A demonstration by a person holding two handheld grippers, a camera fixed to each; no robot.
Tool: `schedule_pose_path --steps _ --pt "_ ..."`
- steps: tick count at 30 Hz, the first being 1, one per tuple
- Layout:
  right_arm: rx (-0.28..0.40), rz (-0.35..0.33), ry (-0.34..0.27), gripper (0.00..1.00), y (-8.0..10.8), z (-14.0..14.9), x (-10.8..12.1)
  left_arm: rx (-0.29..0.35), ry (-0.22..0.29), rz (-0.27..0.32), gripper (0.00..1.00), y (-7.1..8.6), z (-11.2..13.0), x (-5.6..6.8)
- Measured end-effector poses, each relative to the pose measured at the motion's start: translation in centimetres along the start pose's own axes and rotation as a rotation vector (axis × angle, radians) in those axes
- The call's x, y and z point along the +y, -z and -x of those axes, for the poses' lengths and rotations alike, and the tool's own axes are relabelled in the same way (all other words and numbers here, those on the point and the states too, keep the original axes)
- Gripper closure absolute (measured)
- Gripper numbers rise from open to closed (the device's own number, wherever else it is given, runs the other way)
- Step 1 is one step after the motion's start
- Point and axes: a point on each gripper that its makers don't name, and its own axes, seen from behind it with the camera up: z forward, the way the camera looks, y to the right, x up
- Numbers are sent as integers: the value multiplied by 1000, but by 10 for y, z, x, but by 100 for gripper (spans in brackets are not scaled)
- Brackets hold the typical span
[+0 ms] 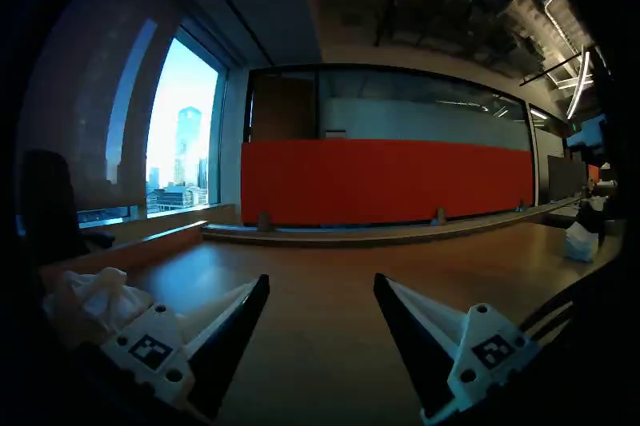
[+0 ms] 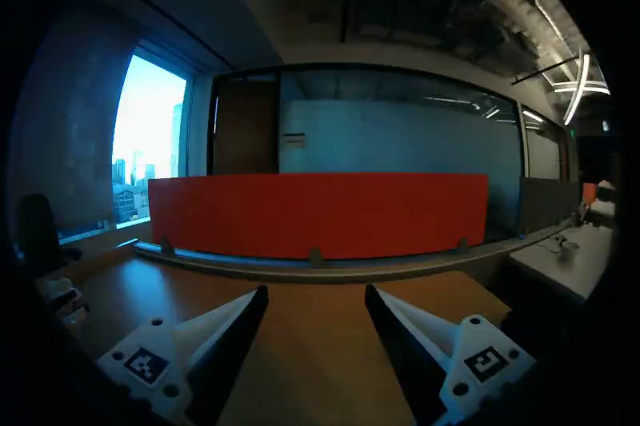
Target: Fold towel
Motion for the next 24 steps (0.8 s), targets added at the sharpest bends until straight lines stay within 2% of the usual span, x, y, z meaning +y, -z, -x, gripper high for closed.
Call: schedule_pose_path --steps 16,24 --pt "15 -38 -1 6 -1 -4 -11 -26 -2 -10 3 -4 7 -2" --pt "34 -50 -4 6 1 -18 -14 -26 -3 -11 3 -4 7 -1"
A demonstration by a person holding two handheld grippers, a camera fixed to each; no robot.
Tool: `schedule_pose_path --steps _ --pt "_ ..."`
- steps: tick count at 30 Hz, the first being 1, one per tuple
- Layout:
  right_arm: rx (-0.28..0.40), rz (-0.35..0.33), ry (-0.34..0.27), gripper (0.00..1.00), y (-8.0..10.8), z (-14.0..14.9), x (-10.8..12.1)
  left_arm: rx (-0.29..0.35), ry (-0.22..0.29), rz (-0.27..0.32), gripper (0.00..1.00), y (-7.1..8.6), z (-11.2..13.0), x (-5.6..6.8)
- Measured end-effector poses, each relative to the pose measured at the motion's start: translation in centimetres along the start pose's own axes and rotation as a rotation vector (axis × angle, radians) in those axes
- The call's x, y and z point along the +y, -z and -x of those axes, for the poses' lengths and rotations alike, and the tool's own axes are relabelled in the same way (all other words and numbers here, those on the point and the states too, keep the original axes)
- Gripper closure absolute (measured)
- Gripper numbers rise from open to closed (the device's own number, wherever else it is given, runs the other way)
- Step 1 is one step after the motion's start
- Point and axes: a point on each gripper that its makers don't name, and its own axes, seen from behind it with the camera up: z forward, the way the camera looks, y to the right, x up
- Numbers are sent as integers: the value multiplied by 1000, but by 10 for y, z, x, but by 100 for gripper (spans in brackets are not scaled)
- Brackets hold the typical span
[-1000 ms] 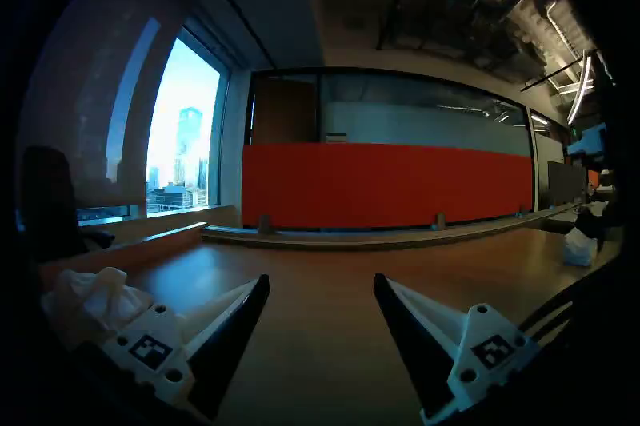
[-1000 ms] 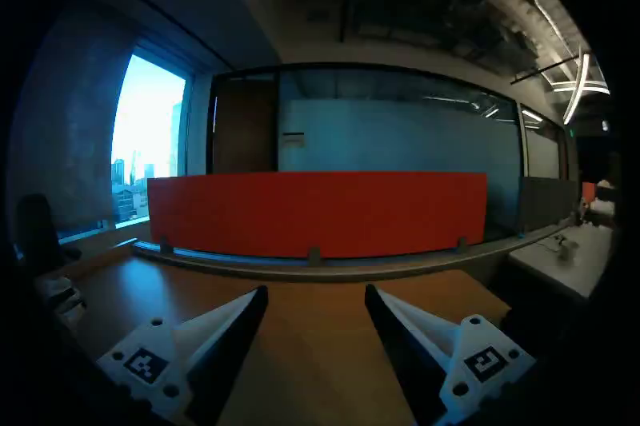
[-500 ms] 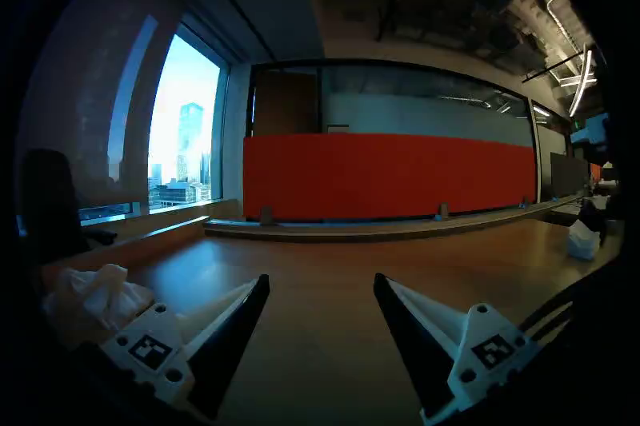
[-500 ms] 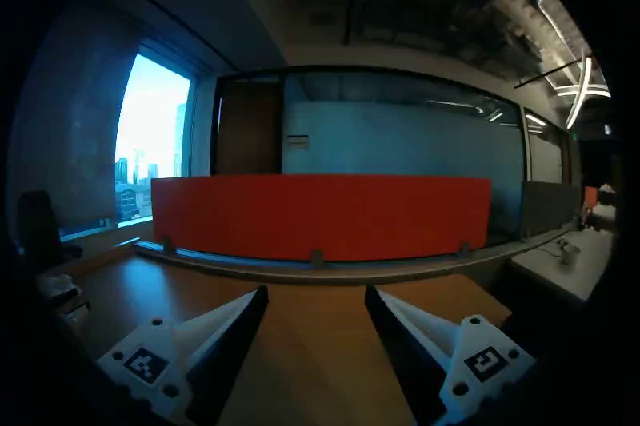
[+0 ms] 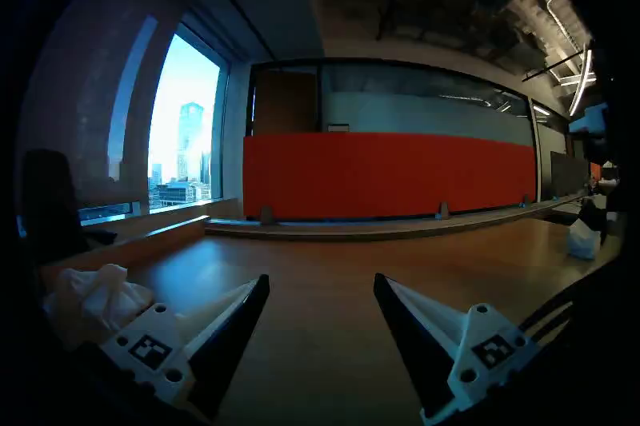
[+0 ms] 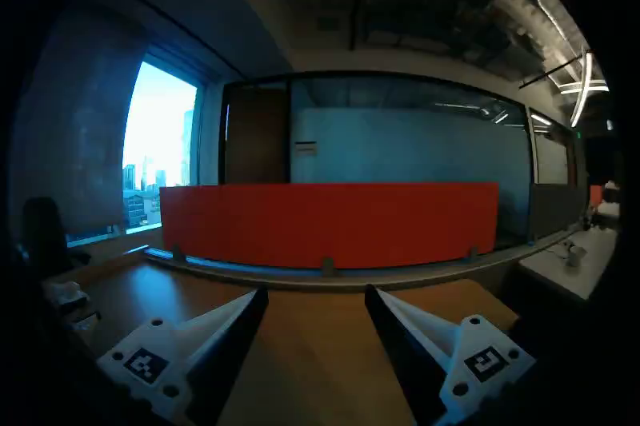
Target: Fold towel
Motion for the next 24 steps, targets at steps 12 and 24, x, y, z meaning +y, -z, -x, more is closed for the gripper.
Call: schedule_pose_path --steps 12,24 --pt "37 69 12 6 1 -19 25 0 0 0 3 0 2 0" --pt "68 98 19 6 6 -2 43 0 0 0 3 0 1 0"
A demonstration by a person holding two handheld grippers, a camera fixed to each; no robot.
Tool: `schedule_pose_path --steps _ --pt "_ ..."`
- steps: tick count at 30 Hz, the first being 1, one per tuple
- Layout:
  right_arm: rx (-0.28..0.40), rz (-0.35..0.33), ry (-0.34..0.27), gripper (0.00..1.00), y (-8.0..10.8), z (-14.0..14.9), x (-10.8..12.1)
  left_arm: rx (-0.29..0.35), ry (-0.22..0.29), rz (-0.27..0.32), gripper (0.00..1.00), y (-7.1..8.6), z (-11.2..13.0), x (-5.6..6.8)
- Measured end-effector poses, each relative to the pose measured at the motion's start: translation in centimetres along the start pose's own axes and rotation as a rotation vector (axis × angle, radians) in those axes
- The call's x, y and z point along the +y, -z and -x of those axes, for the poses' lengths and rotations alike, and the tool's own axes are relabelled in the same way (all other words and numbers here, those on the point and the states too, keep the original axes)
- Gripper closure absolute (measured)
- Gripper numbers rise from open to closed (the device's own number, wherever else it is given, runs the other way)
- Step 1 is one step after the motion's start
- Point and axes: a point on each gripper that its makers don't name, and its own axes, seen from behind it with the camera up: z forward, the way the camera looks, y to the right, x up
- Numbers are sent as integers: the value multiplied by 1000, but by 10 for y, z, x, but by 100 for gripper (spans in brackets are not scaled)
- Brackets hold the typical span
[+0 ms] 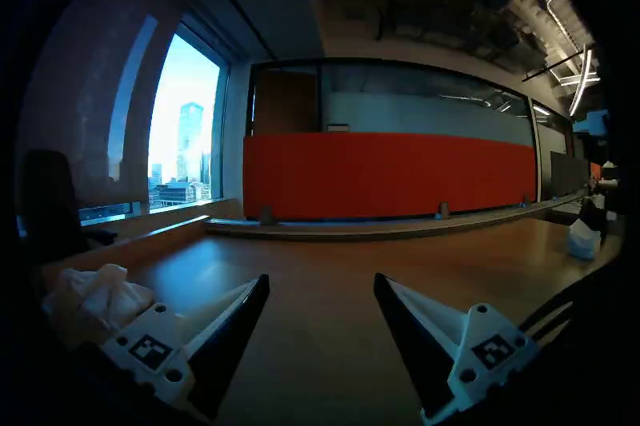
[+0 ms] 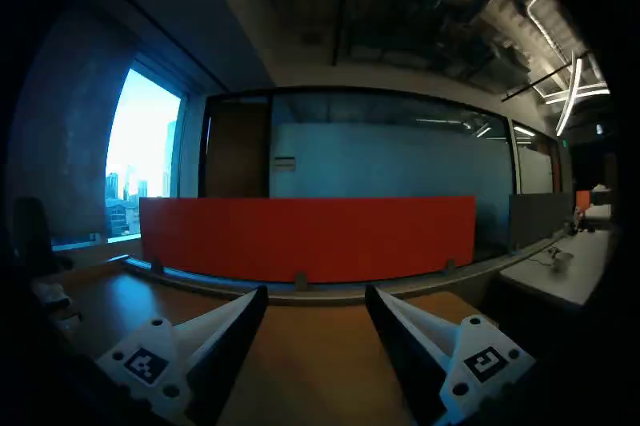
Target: Fold towel
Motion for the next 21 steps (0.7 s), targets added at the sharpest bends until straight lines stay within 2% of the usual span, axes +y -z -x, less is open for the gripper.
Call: schedule_pose_path --steps 8,11,14,21 --pt "-2 61 59 6 4 37 19 0 0 0 3 0 -1 0" --pt "3 58 76 6 7 53 22 0 0 0 3 0 -1 0" --pt "-6 50 71 6 10 72 24 0 0 0 3 0 -1 0" --pt "-28 40 17 6 13 109 31 0 0 0 3 0 -2 0"
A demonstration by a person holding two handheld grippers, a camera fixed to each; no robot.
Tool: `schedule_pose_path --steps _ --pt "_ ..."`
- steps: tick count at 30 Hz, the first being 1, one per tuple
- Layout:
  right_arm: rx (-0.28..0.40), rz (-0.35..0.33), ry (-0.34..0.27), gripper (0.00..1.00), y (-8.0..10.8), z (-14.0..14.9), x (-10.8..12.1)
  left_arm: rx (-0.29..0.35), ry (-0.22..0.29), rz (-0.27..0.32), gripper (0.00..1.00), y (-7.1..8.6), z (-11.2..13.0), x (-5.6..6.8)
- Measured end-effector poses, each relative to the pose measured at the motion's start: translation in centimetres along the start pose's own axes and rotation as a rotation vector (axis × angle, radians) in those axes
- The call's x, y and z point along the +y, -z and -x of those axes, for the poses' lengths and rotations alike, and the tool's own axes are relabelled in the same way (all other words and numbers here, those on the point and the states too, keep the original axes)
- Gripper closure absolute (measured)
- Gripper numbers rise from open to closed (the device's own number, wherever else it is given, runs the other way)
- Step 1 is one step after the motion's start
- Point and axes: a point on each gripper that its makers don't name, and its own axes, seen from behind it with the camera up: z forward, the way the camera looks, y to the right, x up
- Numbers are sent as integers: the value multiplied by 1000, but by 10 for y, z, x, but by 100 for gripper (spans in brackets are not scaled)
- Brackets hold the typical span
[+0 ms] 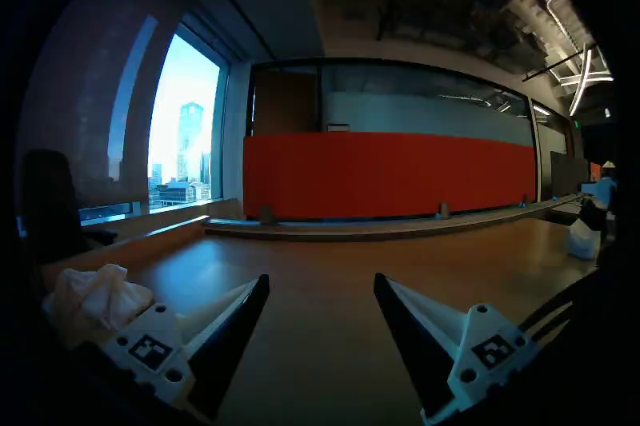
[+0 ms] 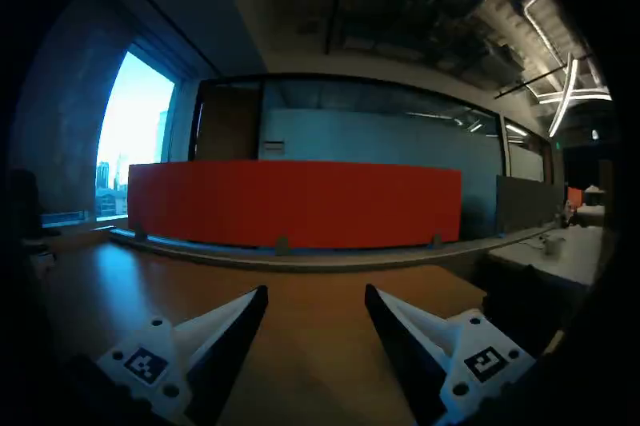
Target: Fold towel
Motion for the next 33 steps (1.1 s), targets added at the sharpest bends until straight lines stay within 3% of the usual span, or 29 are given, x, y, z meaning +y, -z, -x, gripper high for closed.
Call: schedule_pose_path --steps 17,33 --pt "-20 -15 -51 6 5 51 9 0 0 0 3 0 0 1" --pt "-20 -23 -52 6 11 53 3 0 0 0 3 1 0 0"
